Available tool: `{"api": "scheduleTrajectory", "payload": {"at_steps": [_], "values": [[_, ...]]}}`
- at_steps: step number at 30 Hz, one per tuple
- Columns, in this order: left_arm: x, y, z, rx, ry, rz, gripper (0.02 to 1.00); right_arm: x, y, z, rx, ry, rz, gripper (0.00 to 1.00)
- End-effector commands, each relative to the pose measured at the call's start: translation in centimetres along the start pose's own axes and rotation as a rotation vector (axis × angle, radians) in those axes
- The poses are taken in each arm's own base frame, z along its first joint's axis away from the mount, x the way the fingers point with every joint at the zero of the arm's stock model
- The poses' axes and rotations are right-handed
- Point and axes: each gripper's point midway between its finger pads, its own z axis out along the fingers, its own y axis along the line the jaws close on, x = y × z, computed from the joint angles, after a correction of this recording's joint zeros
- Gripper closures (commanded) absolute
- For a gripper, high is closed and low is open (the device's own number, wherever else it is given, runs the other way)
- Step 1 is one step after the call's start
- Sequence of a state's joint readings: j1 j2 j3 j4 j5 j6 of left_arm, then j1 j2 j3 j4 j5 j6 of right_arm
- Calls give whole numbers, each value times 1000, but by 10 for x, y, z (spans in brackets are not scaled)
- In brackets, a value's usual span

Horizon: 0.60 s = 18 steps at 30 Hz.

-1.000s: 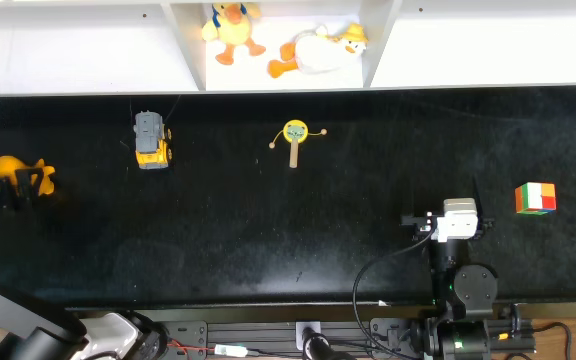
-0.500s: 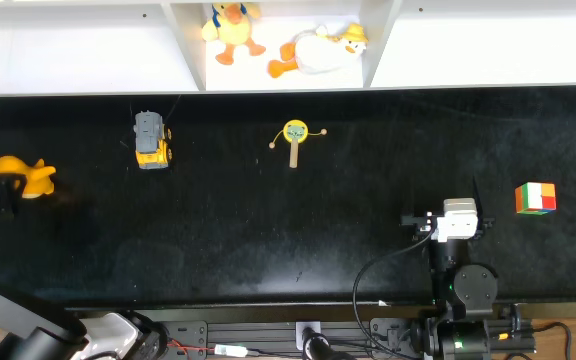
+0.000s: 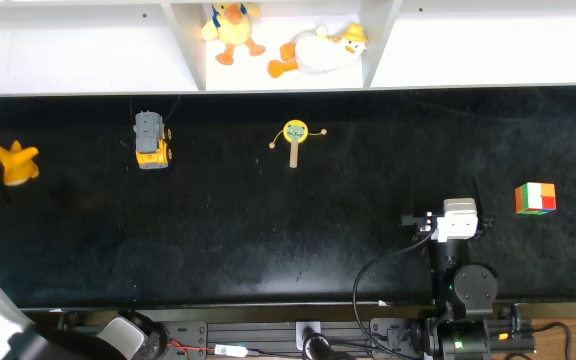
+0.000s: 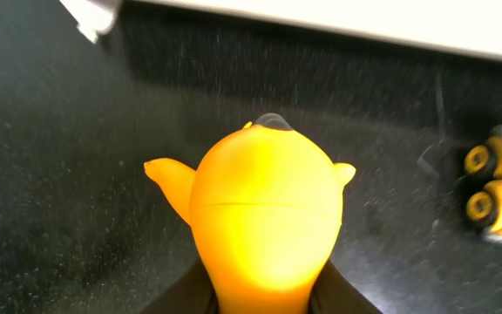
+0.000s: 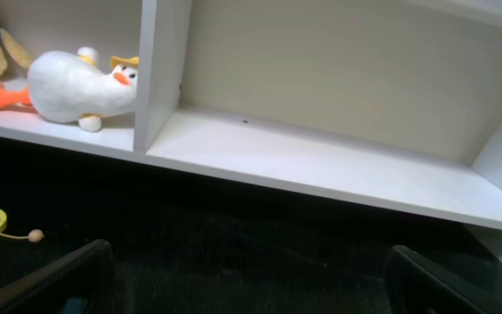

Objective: Store Toys

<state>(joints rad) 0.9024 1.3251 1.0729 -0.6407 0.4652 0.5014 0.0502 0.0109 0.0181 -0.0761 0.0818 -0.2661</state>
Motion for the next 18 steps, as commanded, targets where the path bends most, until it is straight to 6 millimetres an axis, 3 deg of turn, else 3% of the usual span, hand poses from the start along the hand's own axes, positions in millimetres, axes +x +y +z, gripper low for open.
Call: {"api": "scheduleTrajectory", "payload": {"at_steps": [1,7,18], "values": [[-35,-21,-21,54,-127,-57,836,4,2,0,-6,1,-4,5],[-66,-47,-14,113,-214,-11,820,4,2,0,-5,1,-4,7],[-120,-77,43,159,-240,48,807,4,2,0,-5,1,-4,7]]}}
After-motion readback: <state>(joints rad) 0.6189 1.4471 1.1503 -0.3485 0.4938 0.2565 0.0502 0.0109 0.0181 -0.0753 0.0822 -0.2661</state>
